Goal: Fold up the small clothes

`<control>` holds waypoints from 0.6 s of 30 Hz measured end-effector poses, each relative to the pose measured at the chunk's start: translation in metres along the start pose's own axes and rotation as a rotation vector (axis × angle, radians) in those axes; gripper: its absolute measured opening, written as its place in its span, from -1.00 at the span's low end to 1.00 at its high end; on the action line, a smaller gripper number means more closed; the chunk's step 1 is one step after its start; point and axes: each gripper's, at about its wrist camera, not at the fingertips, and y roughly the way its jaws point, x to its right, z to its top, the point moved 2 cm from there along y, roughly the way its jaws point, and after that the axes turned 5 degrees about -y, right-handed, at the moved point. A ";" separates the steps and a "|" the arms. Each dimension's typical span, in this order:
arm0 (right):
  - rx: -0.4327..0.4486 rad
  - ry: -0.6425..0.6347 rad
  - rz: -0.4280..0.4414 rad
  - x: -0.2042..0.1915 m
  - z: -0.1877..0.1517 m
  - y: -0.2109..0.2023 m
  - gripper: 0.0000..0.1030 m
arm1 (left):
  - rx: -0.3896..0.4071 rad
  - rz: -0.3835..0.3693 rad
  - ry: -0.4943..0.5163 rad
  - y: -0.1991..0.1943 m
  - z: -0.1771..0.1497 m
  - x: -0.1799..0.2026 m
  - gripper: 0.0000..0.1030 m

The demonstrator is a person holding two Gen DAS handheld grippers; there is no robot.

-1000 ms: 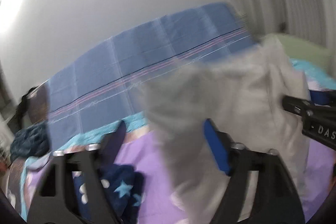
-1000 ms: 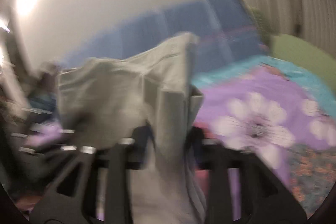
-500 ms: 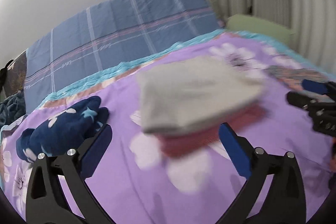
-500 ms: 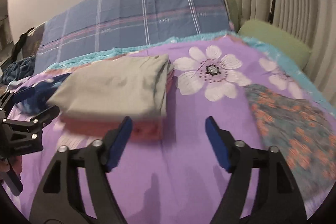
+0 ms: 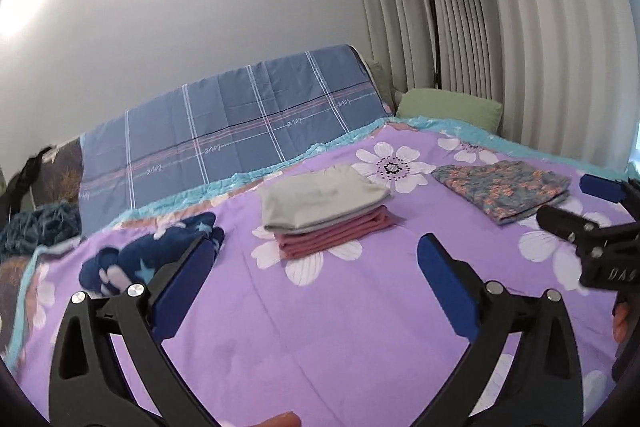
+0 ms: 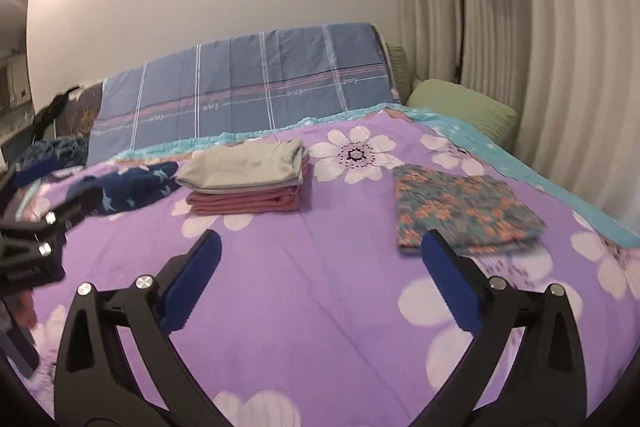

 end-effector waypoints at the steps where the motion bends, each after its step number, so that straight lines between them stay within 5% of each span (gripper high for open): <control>1: 0.005 0.010 -0.005 0.001 -0.001 -0.010 0.96 | -0.004 -0.008 -0.021 -0.008 -0.003 -0.002 0.97; 9: 0.071 -0.009 -0.015 -0.016 -0.003 -0.065 0.96 | 0.023 0.012 -0.037 -0.061 -0.017 -0.003 0.97; 18: 0.037 -0.021 0.008 -0.032 -0.014 -0.077 0.96 | -0.012 0.026 -0.032 -0.084 -0.033 -0.005 0.97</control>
